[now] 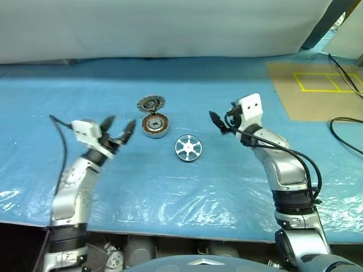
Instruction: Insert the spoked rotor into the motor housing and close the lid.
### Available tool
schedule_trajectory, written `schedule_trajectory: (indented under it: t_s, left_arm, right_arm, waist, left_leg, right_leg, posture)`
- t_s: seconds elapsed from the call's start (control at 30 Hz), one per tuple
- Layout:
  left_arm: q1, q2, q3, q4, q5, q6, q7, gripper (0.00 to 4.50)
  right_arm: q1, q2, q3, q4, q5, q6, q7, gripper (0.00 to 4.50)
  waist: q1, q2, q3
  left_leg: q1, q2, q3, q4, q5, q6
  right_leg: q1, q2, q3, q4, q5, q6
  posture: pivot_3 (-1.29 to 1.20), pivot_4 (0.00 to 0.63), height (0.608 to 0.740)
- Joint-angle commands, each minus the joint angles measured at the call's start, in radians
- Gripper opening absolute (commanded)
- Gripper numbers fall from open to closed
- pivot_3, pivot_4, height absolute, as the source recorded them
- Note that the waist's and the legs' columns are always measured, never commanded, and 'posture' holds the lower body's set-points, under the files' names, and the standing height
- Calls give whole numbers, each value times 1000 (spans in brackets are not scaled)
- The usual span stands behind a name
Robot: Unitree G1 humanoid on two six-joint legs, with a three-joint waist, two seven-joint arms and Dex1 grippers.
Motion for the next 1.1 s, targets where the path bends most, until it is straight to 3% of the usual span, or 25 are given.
schedule_trajectory:
  t_s: [0.03,0.3,0.5,0.83,1.1]
  left_arm:
    - [2,56,4,-30,-24,17,-80,4500]
    - [-11,214,35,35,-81,77,-267,4500]
    - [-34,267,77,74,-101,81,-326,4500]
    - [-55,306,82,131,-85,71,-394,4500]
    - [-46,286,72,116,-77,71,-387,4500]
  right_arm:
    - [-45,-31,6,32,18,-56,78,4484]
    - [-83,-74,68,56,41,-84,257,4484]
    - [-64,-103,87,42,59,-71,346,4484]
    - [-132,-100,144,113,54,-94,451,4484]
    - [-330,-21,274,281,-9,-195,557,4484]
  waist:
    - [-1,0,0]
    - [-4,0,0]
    - [1,0,0]
    - [-3,0,0]
    - [-7,0,0]
  left_leg:
    - [0,1,0,0,0,0]
    - [1,2,1,1,0,0]
    - [0,1,2,1,2,4]
    - [0,2,2,1,3,6]
    - [-1,3,2,2,3,6]
  right_leg:
    - [0,1,0,0,0,0]
    - [-1,2,0,1,0,-2]
    - [-1,1,0,1,0,-2]
    - [-1,2,0,1,-2,-6]
    - [-2,2,0,2,-1,-8]
  posture:
    - [0,150,740]
    - [0,150,740]
    - [0,150,740]
    - [0,150,740]
    - [0,150,740]
